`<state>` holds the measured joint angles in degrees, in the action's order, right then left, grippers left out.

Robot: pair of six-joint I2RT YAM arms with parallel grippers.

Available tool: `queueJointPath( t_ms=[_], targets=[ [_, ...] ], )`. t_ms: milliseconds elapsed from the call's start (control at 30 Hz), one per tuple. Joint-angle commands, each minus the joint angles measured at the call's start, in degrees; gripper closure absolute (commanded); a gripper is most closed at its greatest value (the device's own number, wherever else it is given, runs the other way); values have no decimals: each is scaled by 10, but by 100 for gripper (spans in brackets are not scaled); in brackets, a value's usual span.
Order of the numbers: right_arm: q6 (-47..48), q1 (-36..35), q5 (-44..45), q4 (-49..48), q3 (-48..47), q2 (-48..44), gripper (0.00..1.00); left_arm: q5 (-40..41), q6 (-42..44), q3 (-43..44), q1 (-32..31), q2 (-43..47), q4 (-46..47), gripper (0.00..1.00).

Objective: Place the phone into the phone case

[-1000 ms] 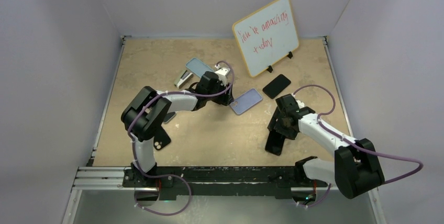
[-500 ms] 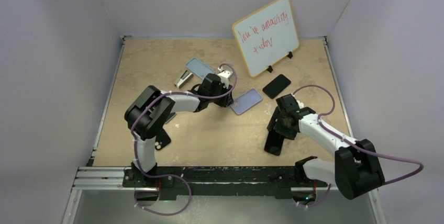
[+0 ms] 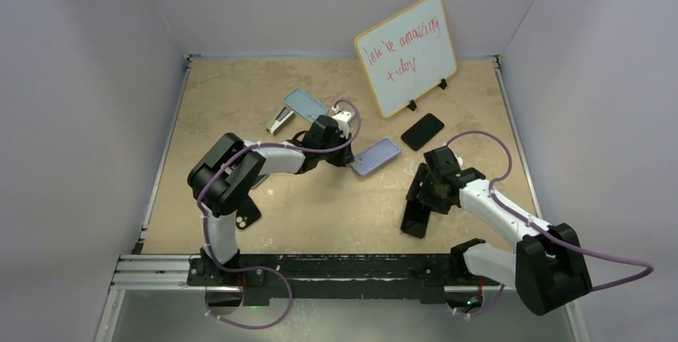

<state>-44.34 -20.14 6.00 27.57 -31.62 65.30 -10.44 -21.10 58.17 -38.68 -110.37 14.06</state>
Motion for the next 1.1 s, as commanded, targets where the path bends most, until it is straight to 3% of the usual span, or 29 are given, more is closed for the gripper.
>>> queueJointPath(
  t_ms=[0, 200, 300, 400, 533, 633, 733, 900, 1067],
  targets=[
    [5, -1, -29, -12, 4, -21, 47, 39, -46, -39, -14, 58, -64, 100],
    [20, -1, -72, -24, 7, -31, 48, 188, -124, -108, -44, 146, -149, 100],
    [23, -1, -88, -33, 3, -26, 49, 209, -177, -174, -56, 204, -150, 100],
    [29, -2, -109, -51, -3, -21, 51, 179, -225, -212, -73, 230, -113, 98],
    [44, -2, -108, -51, -22, -9, 52, 123, -279, -249, -116, 248, -32, 70],
    [50, -2, -108, -47, -34, -6, 54, 74, -301, -251, -125, 246, 13, 59],
    [47, -2, -120, -50, -40, -10, 56, 50, -283, -227, -124, 242, 17, 56],
    [31, -4, -129, -56, -50, -18, 58, 90, -254, -191, -97, 260, -64, 52],
    [8, -9, -142, -72, -60, -12, 59, 9, -262, -236, -24, 287, -10, 47]
  ],
)
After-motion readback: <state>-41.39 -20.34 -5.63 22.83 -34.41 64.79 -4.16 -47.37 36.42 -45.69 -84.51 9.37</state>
